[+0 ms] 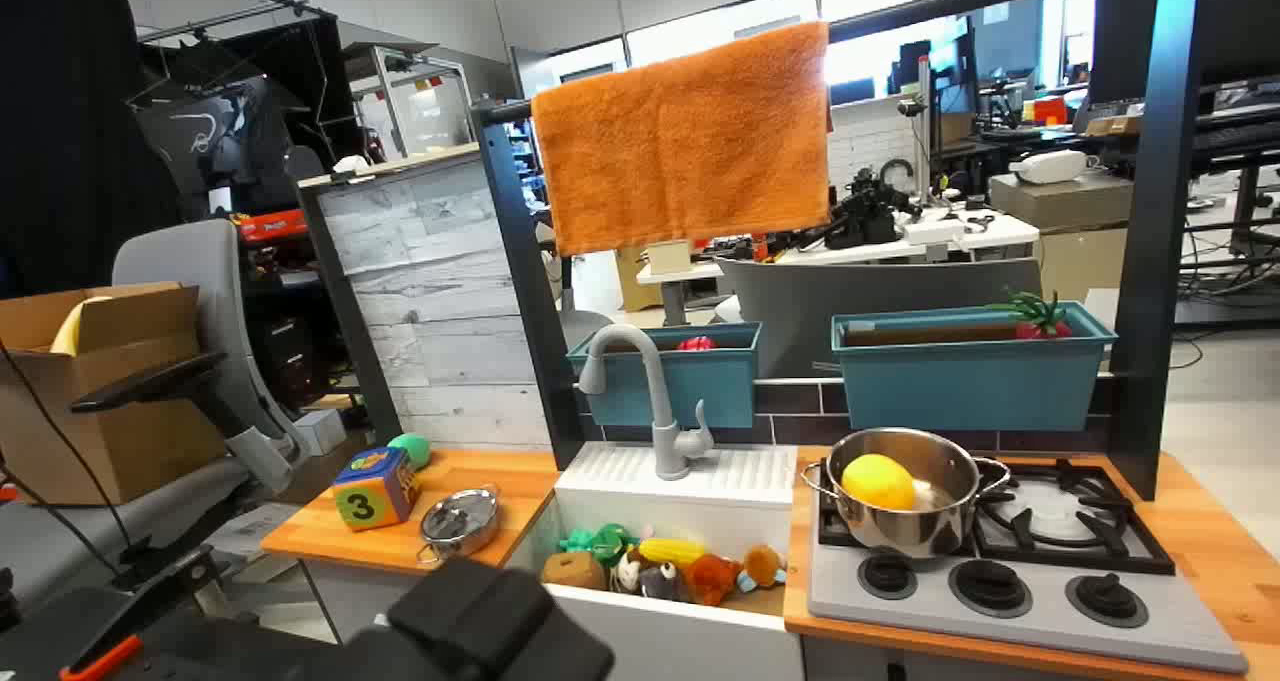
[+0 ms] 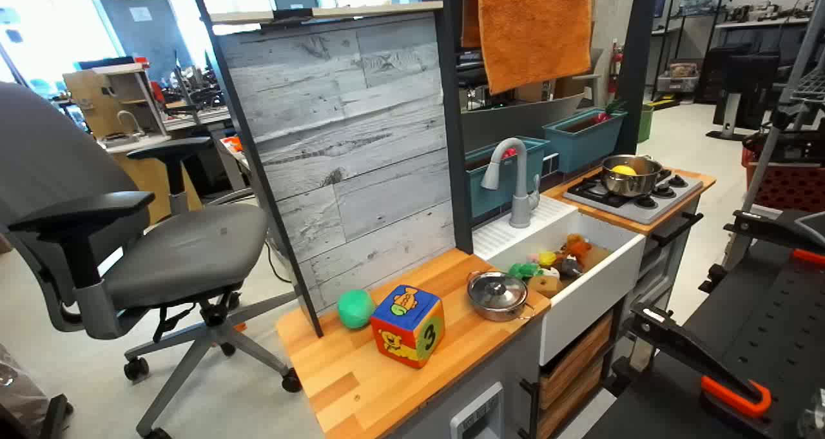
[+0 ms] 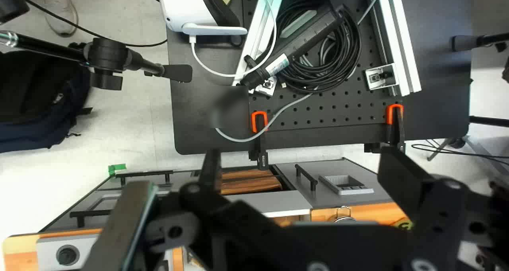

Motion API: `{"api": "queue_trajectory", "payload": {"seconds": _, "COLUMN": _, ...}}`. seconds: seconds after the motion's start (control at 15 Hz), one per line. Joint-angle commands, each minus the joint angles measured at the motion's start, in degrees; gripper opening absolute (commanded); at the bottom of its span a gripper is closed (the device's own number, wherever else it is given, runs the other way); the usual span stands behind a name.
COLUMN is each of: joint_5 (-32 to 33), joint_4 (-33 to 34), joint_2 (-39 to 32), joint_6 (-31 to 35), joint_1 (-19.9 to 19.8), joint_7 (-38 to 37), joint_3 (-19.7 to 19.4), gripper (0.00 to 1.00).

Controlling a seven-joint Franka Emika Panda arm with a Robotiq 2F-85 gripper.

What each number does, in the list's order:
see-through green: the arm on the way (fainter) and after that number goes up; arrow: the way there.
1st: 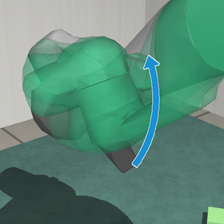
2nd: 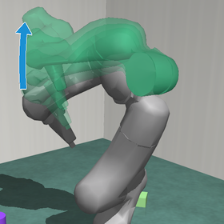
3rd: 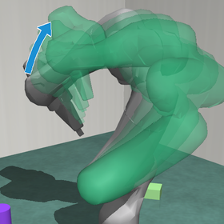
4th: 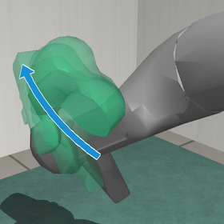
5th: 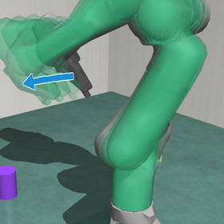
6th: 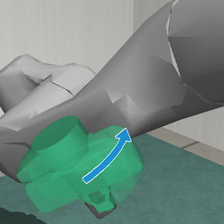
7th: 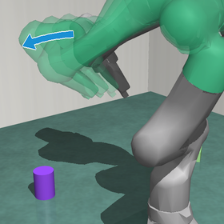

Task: Unhang the orange towel and place it inside the sink

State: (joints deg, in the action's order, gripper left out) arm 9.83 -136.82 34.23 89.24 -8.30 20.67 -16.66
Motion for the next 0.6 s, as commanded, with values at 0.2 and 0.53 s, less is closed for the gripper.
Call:
{"api": "queue_trajectory", "payload": {"seconds": 0.2, "joint_5": -0.08, "joint_4": 0.09, "joint_2": -0.05, "joint_6": -0.05, "joint_1": -0.15, "joint_7": 0.05, "joint_3": 0.14, "gripper": 1.0}}
{"api": "queue_trajectory", "payload": {"seconds": 0.53, "joint_5": -2.13, "joint_4": -0.49, "joint_2": 0.09, "joint_6": 2.88, "joint_1": 0.31, "joint_7": 0.53, "joint_3": -0.73, "gripper": 1.0}}
